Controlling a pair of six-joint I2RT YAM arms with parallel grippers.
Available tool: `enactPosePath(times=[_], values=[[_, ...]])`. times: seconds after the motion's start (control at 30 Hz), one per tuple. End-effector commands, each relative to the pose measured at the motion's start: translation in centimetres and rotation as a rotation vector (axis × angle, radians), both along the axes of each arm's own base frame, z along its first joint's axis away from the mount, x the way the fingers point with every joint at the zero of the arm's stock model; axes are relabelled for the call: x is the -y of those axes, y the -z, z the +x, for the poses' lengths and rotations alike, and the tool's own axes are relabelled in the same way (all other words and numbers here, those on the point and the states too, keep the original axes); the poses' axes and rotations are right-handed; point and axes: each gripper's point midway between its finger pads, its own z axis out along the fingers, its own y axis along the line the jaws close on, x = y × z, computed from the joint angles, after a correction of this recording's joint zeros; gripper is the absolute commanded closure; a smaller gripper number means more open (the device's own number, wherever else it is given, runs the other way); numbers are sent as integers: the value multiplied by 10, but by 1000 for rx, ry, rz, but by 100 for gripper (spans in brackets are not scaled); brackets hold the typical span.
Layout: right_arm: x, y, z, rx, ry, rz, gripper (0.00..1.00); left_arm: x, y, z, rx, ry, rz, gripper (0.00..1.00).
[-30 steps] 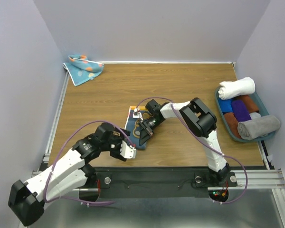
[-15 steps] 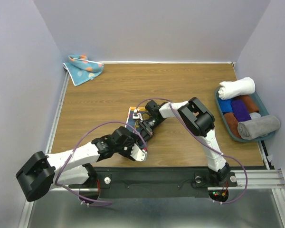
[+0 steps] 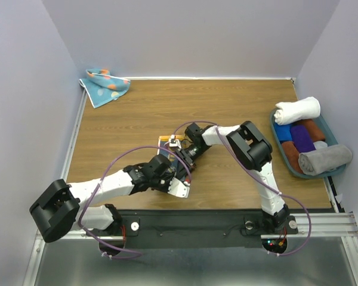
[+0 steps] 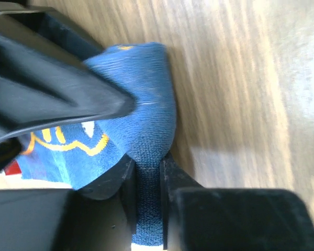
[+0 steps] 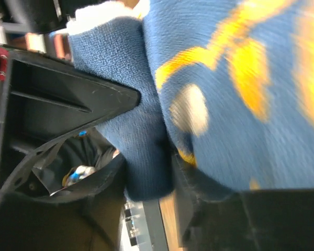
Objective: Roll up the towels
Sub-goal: Roll the towel
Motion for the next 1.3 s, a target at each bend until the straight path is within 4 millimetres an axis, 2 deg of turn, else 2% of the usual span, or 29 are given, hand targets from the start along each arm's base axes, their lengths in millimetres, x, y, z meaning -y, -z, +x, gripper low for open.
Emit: enactPosePath(times=[0.0, 0.03, 0.07, 0.13, 0.17, 0.27, 0.3, 0.37, 0.4, 0.43, 0.47, 0.5, 0.7, 0.87, 0.9, 0.93, 1.0, 1.07, 1.1, 1.23, 1.27], values=[[14, -24, 64, 226, 127, -42, 48, -2, 2, -29, -180, -7, 23, 87], [17, -34, 75, 272, 152, -45, 46, -4, 3, -32, -212, -12, 33, 89], [20, -40, 83, 295, 173, -47, 38, -4, 3, -34, -231, -14, 34, 89], [30, -52, 100, 337, 219, -48, 34, -5, 3, -35, -263, -21, 35, 90], [34, -59, 106, 361, 238, -51, 29, -6, 4, -40, -299, -17, 35, 91], [49, -96, 123, 471, 297, -23, 23, -7, -1, -27, -376, -71, 8, 93], [52, -104, 126, 506, 306, -21, 16, -7, -1, -25, -400, -82, 7, 93], [59, -111, 131, 596, 317, -40, 14, -7, -2, -21, -475, -95, -2, 94], [63, -124, 128, 647, 320, -31, 13, -11, -2, -15, -504, -129, -7, 94], [66, -127, 127, 678, 320, -34, 4, -12, -2, -12, -531, -138, -9, 94], [70, -131, 126, 711, 322, -40, 3, -14, -2, -18, -592, -128, -6, 93], [74, -138, 122, 753, 313, -27, 1, -16, 0, -6, -637, -168, -7, 93], [90, -148, 105, 932, 262, -25, 0, -24, 12, 4, -982, -201, 6, 90], [90, -163, 92, 1081, 219, -22, 0, -29, 20, 28, -1168, -268, -25, 83], [80, -163, 83, 1104, 183, -14, 0, -30, 23, 32, -1173, -278, -28, 83], [74, -164, 82, 1145, 173, -16, 0, -32, 25, 35, -1172, -282, -26, 83], [56, -150, 68, 1228, 96, -55, 0, -33, 33, 38, -1180, -291, -1, 83], [40, -142, 70, 1309, 81, -70, 0, -33, 37, 40, -1187, -299, 7, 83], [30, -127, 63, 1342, 32, -98, 0, -33, 39, 42, -1189, -301, 8, 83], [-7, -111, 59, 1469, -33, -78, 0, -32, 42, 45, -1194, -306, 10, 83], [-15, -98, 55, 1506, -88, -91, 0, -32, 43, 45, -1194, -306, 13, 82]])
